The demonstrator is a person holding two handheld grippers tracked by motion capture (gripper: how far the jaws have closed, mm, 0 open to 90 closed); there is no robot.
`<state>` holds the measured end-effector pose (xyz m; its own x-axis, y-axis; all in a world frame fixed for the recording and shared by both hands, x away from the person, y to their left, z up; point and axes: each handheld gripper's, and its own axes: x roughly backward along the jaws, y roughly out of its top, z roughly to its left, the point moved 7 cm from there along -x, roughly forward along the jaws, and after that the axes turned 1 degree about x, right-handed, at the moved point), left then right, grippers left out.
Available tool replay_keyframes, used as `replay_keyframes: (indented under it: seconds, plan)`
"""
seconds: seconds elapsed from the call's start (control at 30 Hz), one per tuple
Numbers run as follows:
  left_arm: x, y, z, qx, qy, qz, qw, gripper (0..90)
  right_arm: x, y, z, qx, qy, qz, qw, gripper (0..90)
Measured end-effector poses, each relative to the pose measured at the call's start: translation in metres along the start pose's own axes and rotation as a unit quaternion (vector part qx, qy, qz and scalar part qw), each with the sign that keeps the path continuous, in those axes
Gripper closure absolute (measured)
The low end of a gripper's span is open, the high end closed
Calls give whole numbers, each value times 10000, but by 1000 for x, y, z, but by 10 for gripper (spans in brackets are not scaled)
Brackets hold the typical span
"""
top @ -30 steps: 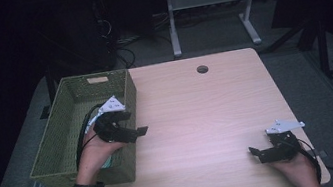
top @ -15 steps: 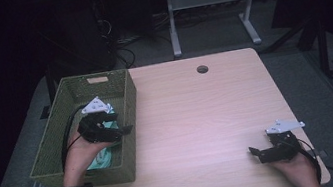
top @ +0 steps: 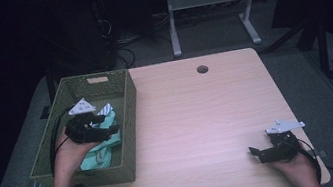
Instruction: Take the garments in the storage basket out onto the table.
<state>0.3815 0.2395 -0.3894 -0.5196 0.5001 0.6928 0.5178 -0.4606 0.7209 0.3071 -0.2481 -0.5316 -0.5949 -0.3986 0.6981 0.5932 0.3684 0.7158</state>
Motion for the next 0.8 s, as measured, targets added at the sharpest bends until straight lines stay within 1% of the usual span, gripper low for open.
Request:
replay_keyframes:
  seconds: [0.03,0.1,0.17,0.33,0.43,0.63,0.8]
  plan:
    - [0,-1,2,-25,16,0,10000,314,0,0,0,0,0,0,10000,75]
    - [-2,-4,5,26,56,56,10000,319,0,0,0,2,-1,-1,10000,75]
    - [-3,-8,8,16,111,159,9998,323,0,0,0,1,0,-1,10000,75]
    - [-10,-17,16,84,203,330,9992,327,0,0,0,0,0,0,10000,75]
    - [-15,-22,19,93,218,443,9987,328,0,0,0,1,-1,-1,10000,75]
    - [-23,-33,26,100,274,734,9969,331,0,0,0,3,0,-1,10000,75]
    - [-31,-40,27,63,248,935,9953,344,0,0,0,3,-1,-1,10000,75]
